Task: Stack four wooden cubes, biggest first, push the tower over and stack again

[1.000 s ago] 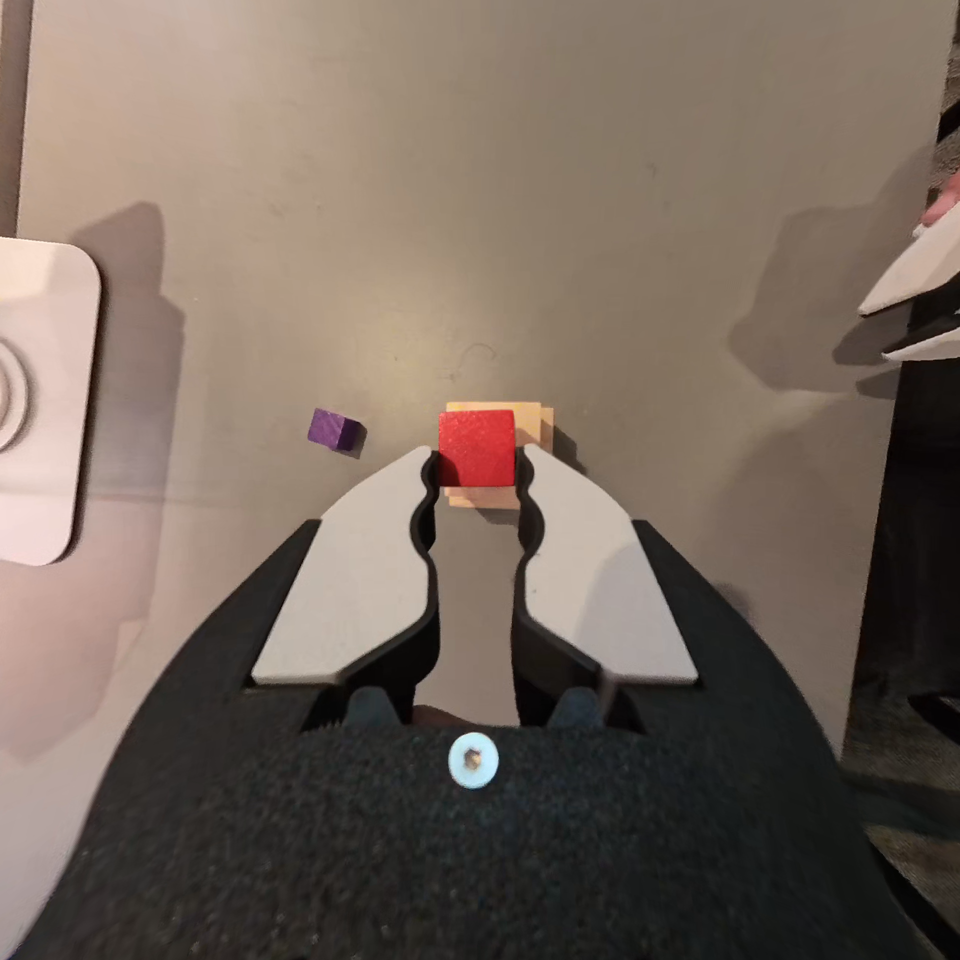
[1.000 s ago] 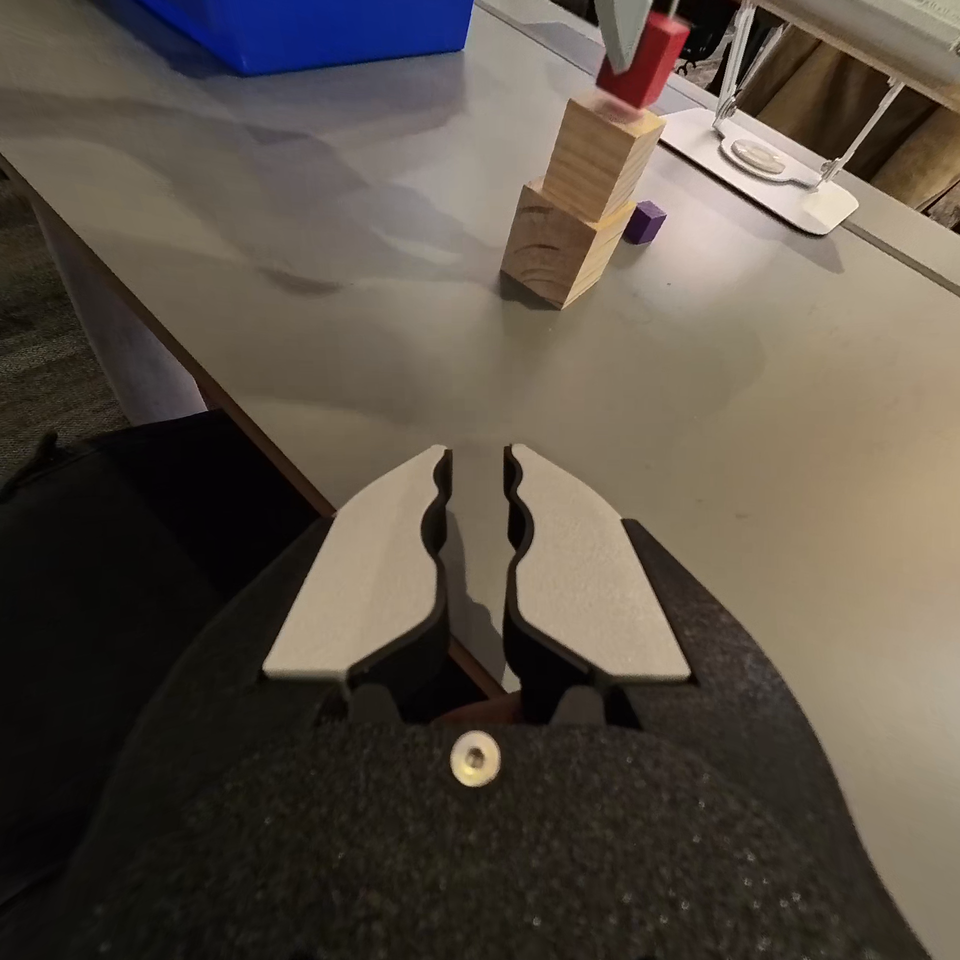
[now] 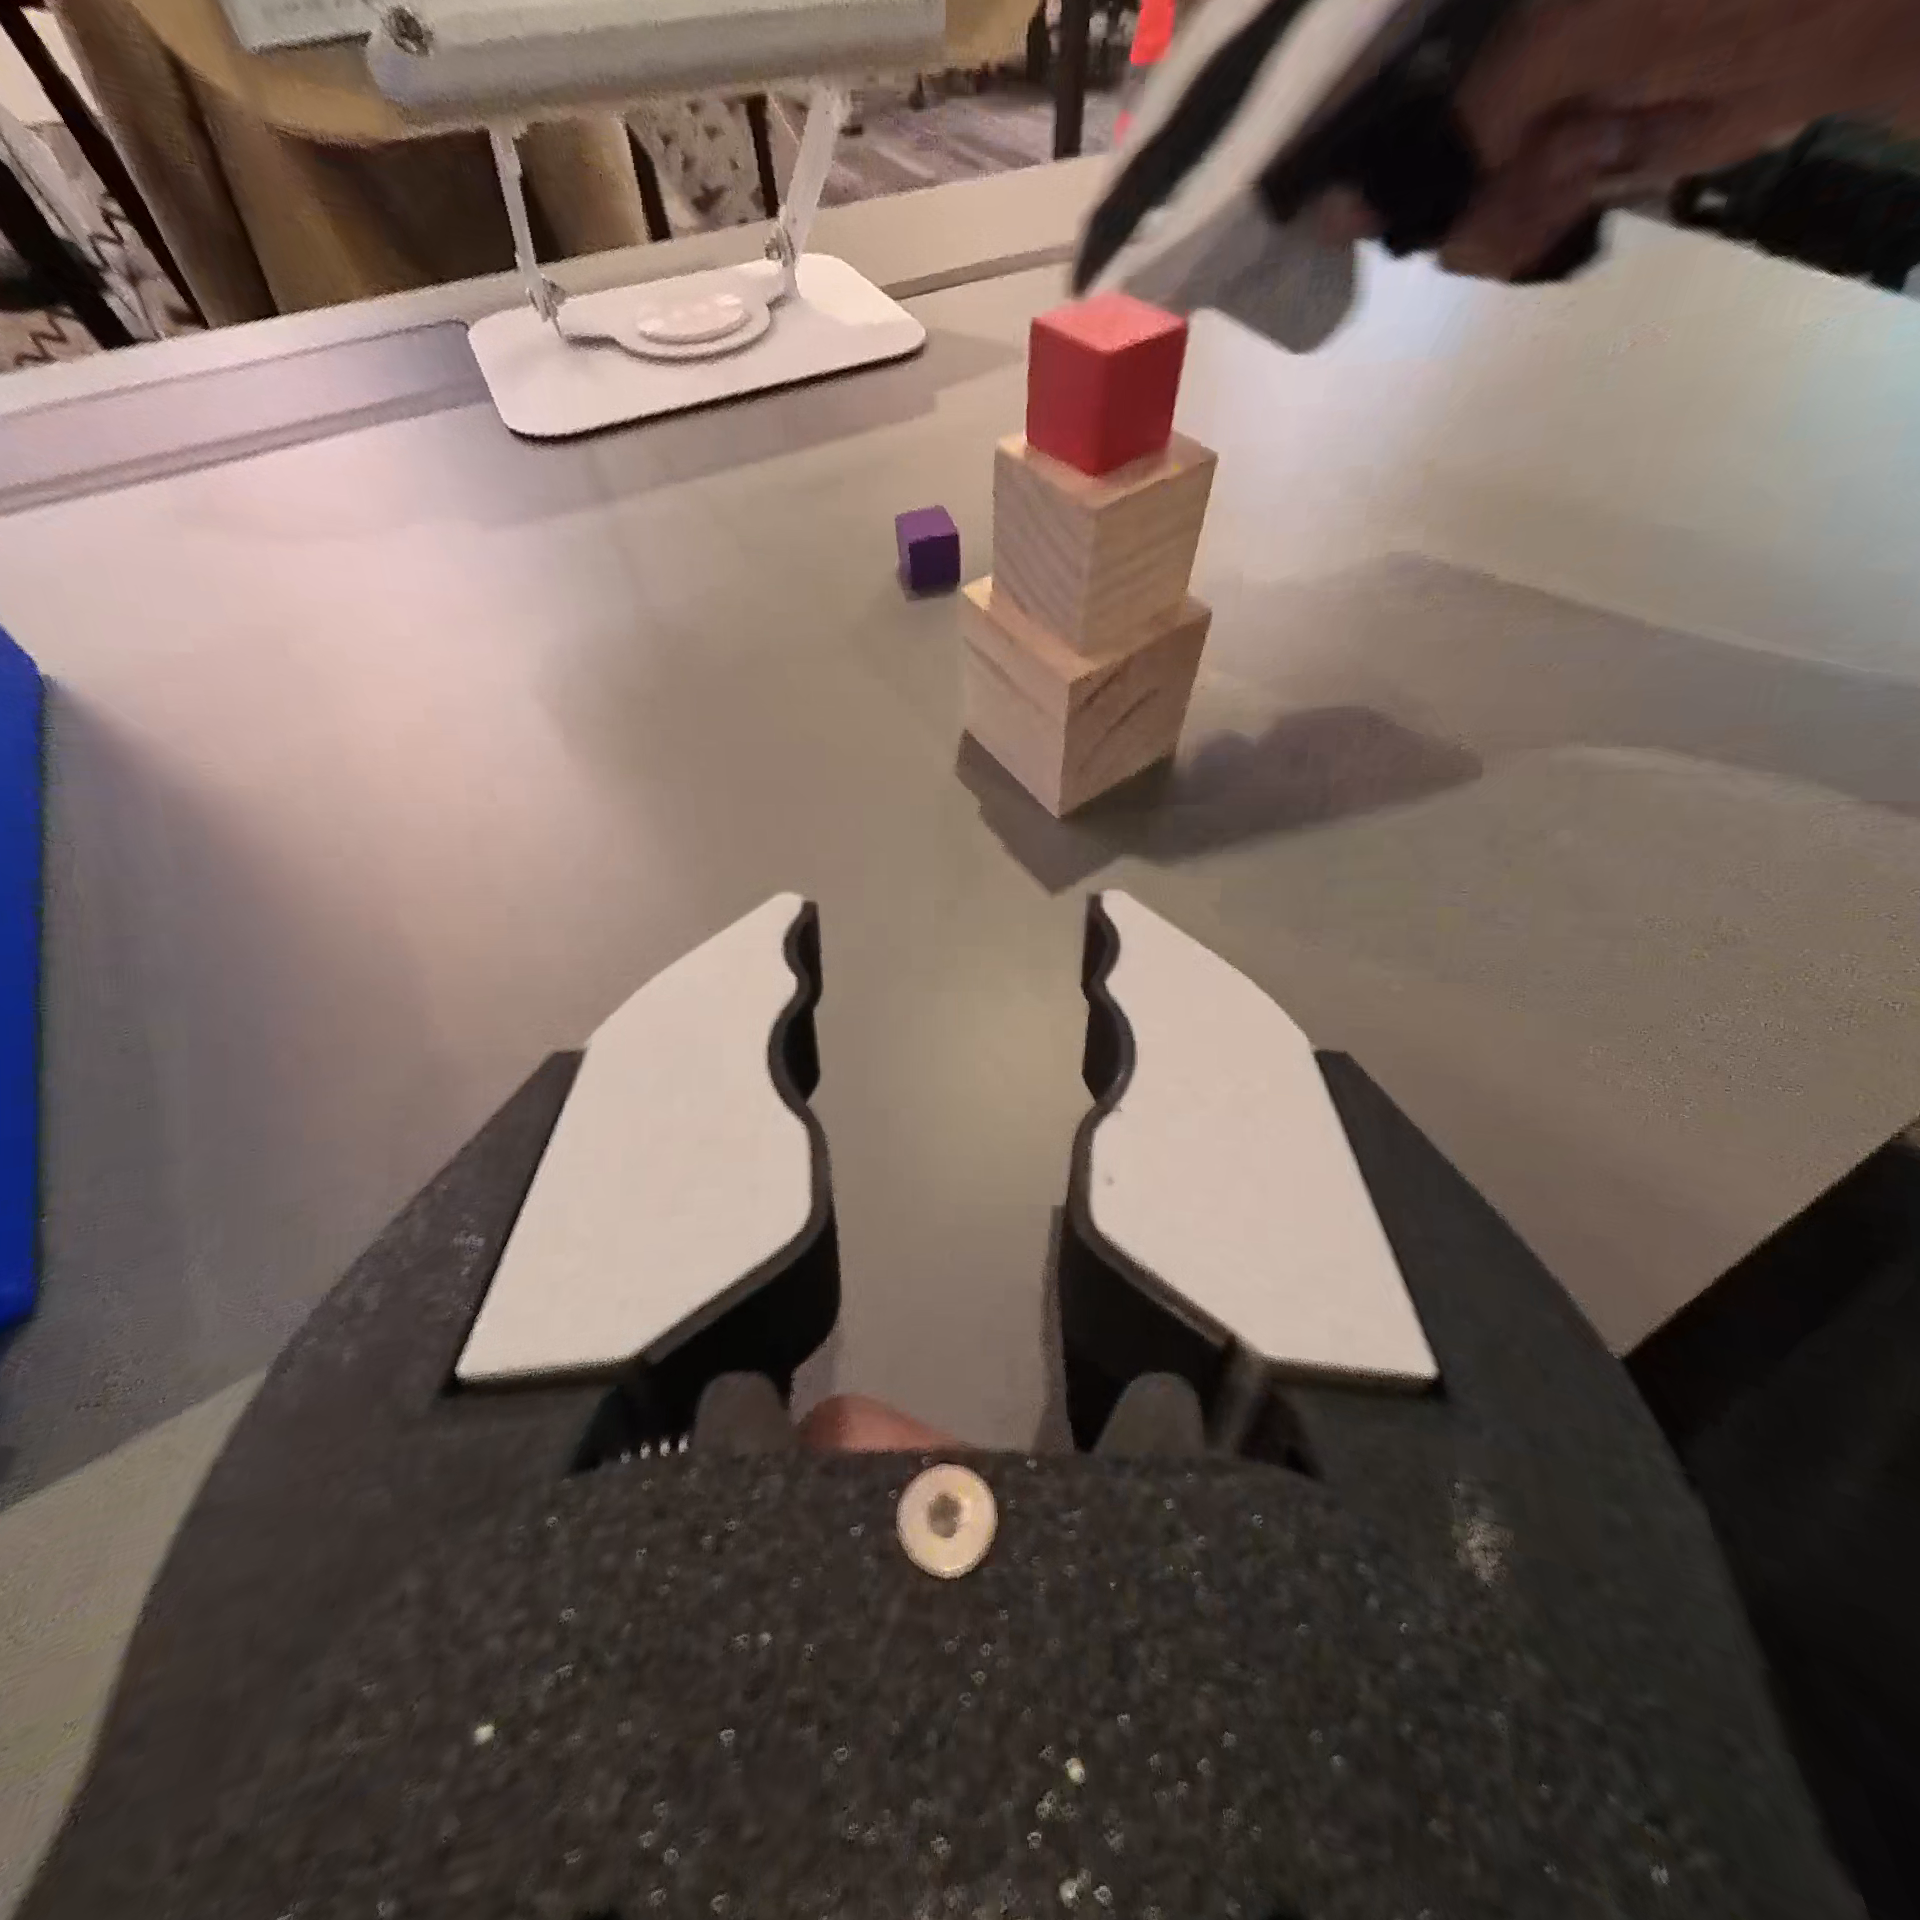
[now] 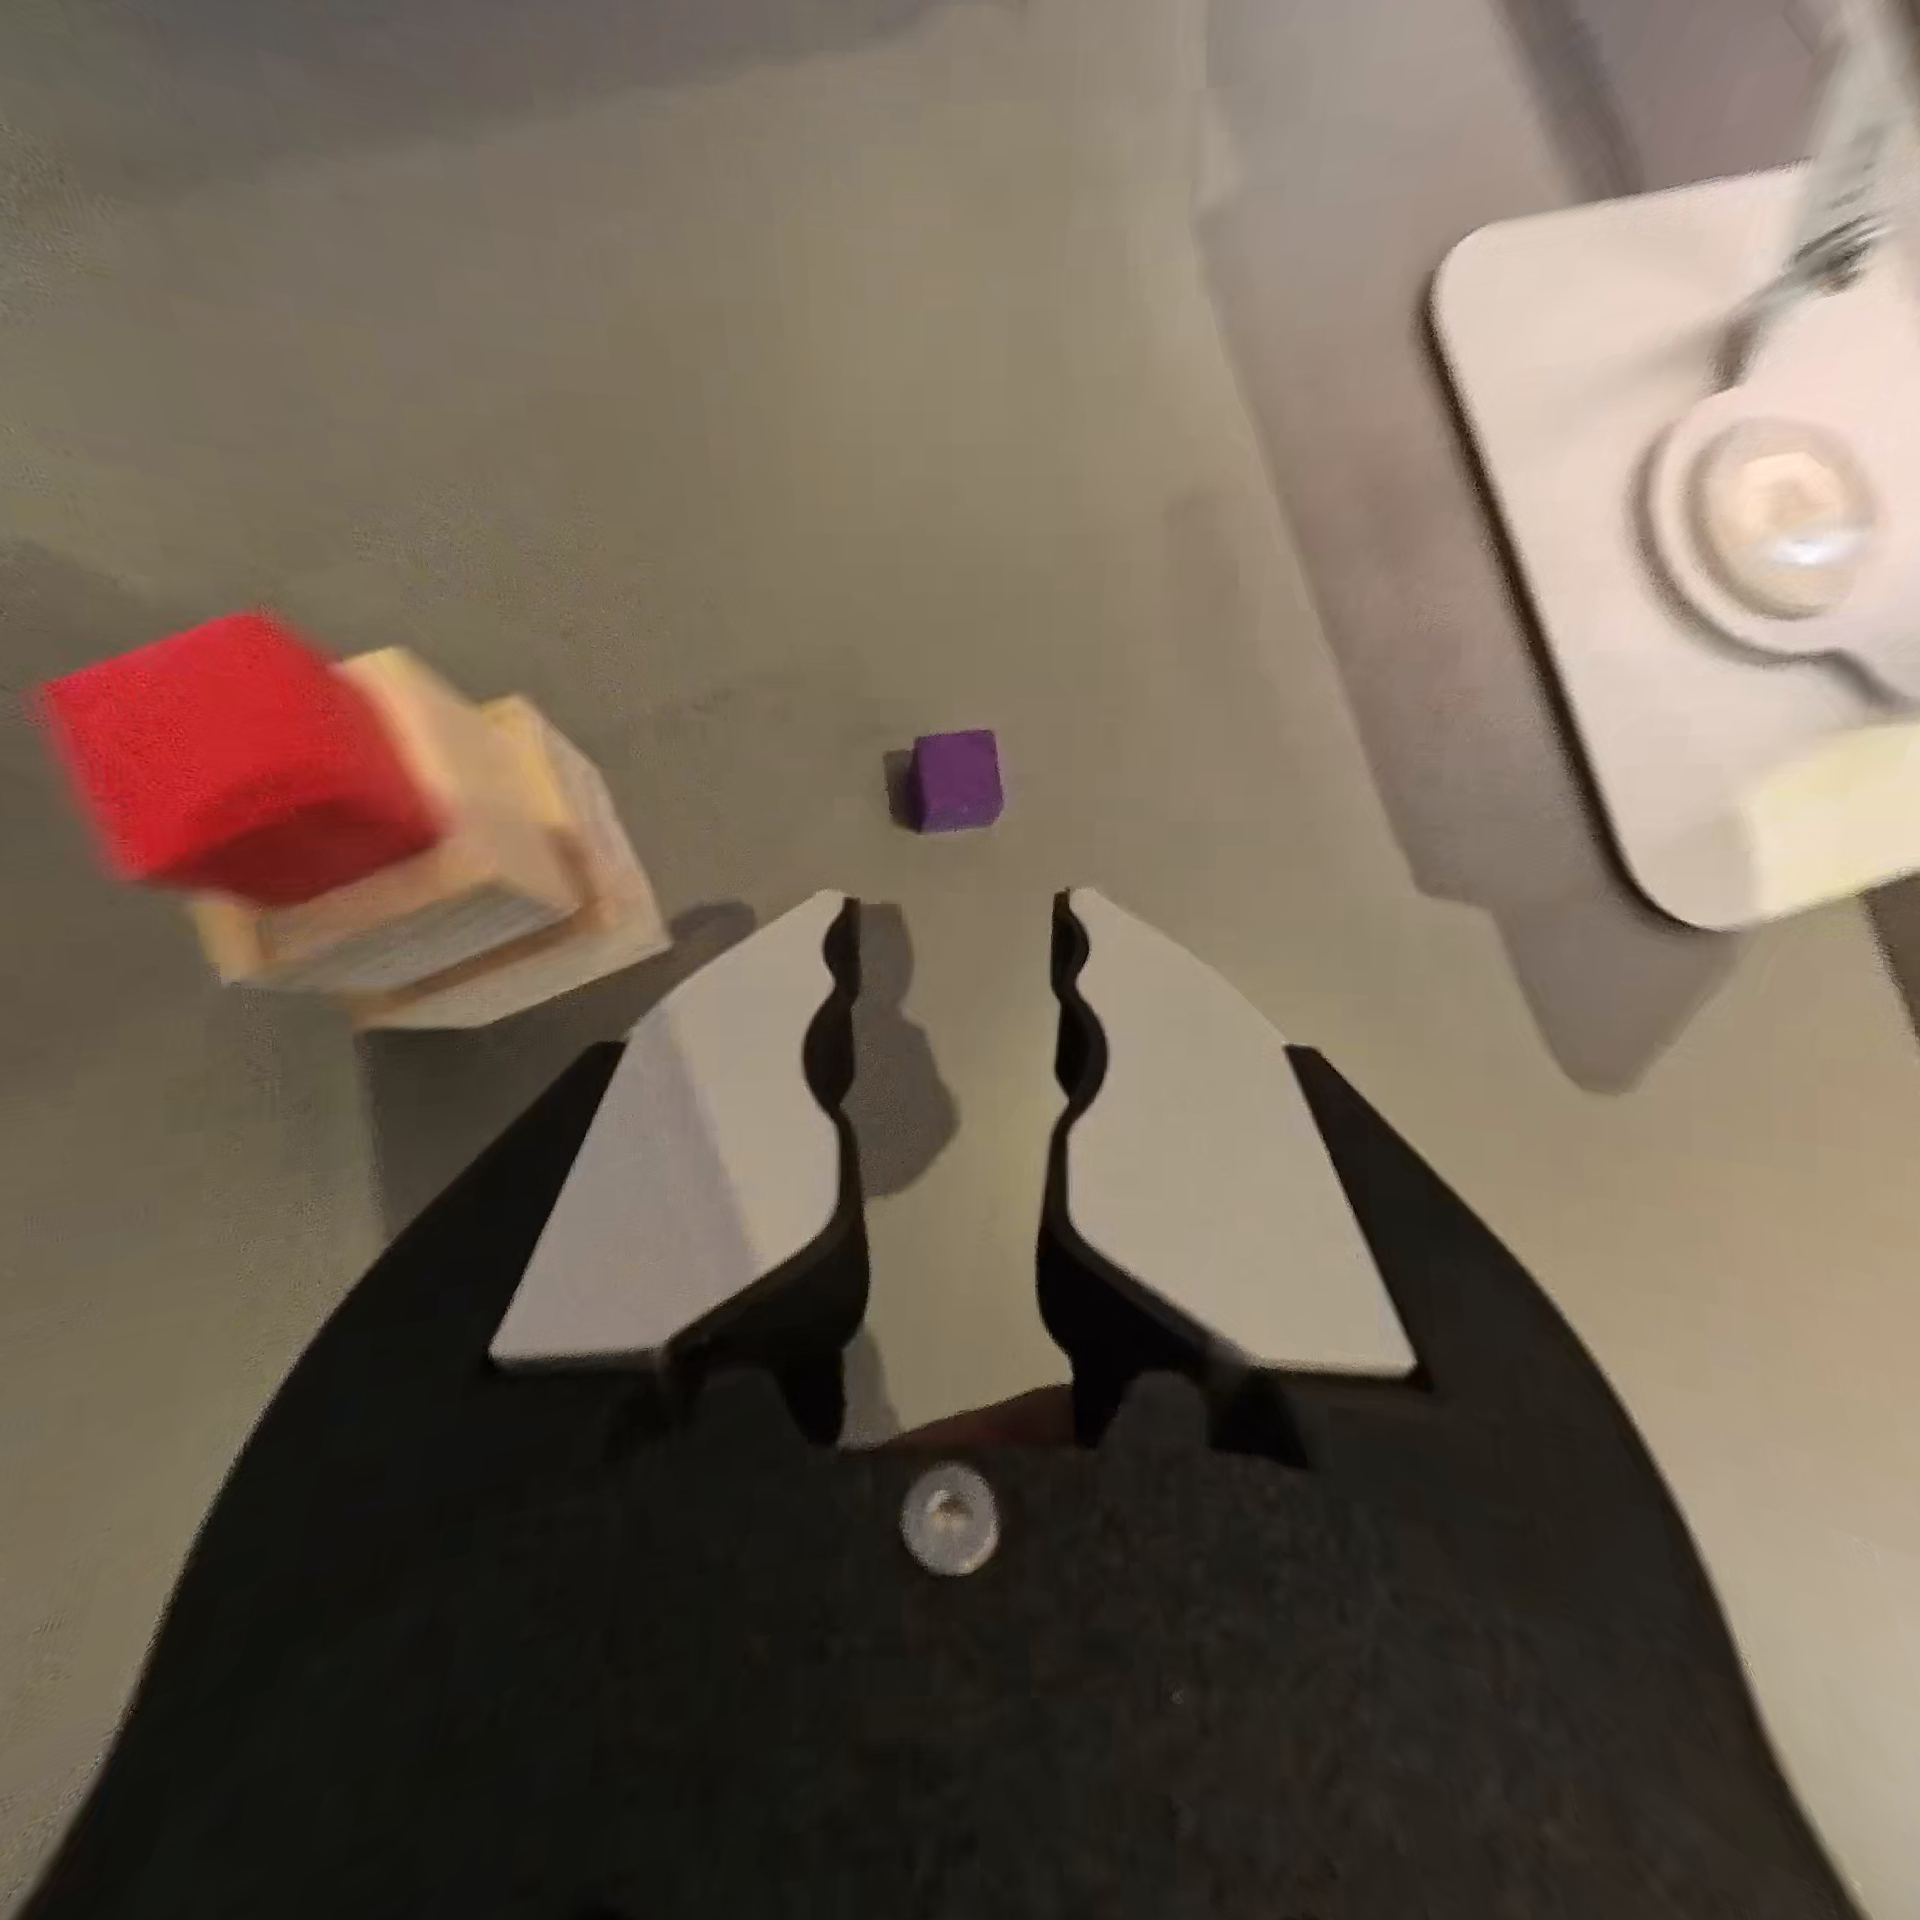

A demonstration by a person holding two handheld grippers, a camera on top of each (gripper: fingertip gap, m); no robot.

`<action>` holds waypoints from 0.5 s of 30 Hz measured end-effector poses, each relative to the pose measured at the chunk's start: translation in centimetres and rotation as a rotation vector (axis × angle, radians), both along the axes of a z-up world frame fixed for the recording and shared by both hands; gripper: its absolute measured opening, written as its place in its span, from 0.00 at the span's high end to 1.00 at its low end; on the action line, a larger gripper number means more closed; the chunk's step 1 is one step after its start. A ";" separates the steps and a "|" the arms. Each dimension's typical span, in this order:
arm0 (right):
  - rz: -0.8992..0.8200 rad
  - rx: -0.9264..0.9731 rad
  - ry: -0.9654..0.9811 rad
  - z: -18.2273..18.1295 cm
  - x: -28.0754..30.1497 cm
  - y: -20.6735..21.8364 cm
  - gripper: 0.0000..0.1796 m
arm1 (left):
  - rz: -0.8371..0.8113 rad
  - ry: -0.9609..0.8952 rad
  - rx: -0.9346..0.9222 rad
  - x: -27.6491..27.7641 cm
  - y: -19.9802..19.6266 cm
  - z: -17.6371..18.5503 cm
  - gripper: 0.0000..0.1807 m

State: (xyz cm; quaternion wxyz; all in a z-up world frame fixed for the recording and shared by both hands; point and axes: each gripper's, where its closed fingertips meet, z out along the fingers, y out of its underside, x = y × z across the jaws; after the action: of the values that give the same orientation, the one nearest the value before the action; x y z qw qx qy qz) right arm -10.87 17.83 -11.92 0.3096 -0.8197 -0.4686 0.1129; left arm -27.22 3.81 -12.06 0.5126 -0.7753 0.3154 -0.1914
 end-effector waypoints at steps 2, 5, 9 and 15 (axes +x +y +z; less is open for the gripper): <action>0.056 -0.066 -0.075 -2.1 -1.0 1.5 0.80 | -0.016 0.022 -0.022 0.0 -0.3 -0.9 0.73; 0.125 -0.107 -0.163 -4.2 -2.3 2.4 0.80 | -0.029 0.041 -0.044 -0.1 -0.5 -1.8 0.73; 0.157 -0.147 -0.212 -6.0 -3.4 2.9 0.80 | -0.050 0.018 -0.033 -0.3 -1.1 -1.5 0.73; 0.157 -0.115 -0.239 -4.9 -2.8 3.7 0.88 | -0.080 0.015 -0.041 -0.2 -2.0 -1.5 0.74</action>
State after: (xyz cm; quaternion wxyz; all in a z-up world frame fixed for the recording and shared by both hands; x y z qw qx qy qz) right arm -13.70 21.57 -16.85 0.1944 -0.8045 -0.5575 0.0650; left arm -27.38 1.82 -13.53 0.4864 -0.7738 0.3458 -0.2123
